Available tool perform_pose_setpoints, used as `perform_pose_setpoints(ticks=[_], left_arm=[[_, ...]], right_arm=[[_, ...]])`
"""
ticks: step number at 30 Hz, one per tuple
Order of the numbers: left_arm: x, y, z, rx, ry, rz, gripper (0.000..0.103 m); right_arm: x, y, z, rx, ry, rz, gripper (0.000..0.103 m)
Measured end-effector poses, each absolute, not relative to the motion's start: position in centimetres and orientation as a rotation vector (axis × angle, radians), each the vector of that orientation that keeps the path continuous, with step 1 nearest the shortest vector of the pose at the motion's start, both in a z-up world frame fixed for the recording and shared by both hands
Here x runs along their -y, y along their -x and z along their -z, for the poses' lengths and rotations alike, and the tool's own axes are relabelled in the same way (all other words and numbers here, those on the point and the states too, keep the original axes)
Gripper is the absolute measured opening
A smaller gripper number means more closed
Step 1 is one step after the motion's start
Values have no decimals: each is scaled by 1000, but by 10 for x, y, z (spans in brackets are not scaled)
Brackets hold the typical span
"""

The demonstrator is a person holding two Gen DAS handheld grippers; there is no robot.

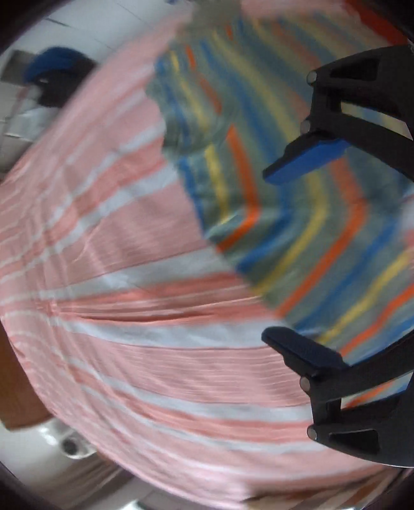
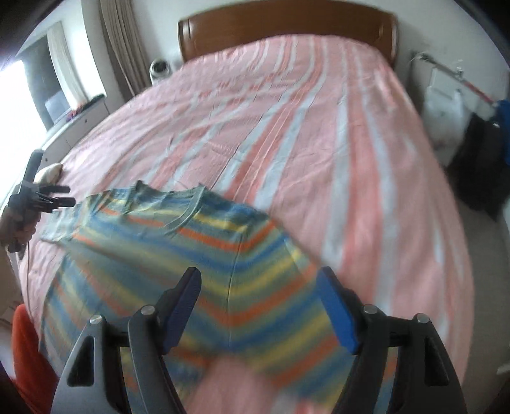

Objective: Fold small clothes

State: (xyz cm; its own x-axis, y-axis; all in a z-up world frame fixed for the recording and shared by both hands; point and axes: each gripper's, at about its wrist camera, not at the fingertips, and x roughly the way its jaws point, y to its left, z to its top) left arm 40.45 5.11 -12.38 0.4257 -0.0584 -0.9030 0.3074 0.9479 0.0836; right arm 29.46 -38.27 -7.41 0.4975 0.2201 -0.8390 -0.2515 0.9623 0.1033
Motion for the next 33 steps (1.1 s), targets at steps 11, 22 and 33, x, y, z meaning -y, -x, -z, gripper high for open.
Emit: perform_pose_setpoints(ticks=[11,22,33], left_arm=[[-30,-424,170,-1192,-409,363,48],[-11,-432,169,-971,-462,95,2],[-36,-355,110,-816,-342,-1,76]], right_arm=[[324,-416,175,-1254,127,-398,58],[289,-401,160,-1033,539,-89,4],[331,-377,143,-1002,291,-62,71]])
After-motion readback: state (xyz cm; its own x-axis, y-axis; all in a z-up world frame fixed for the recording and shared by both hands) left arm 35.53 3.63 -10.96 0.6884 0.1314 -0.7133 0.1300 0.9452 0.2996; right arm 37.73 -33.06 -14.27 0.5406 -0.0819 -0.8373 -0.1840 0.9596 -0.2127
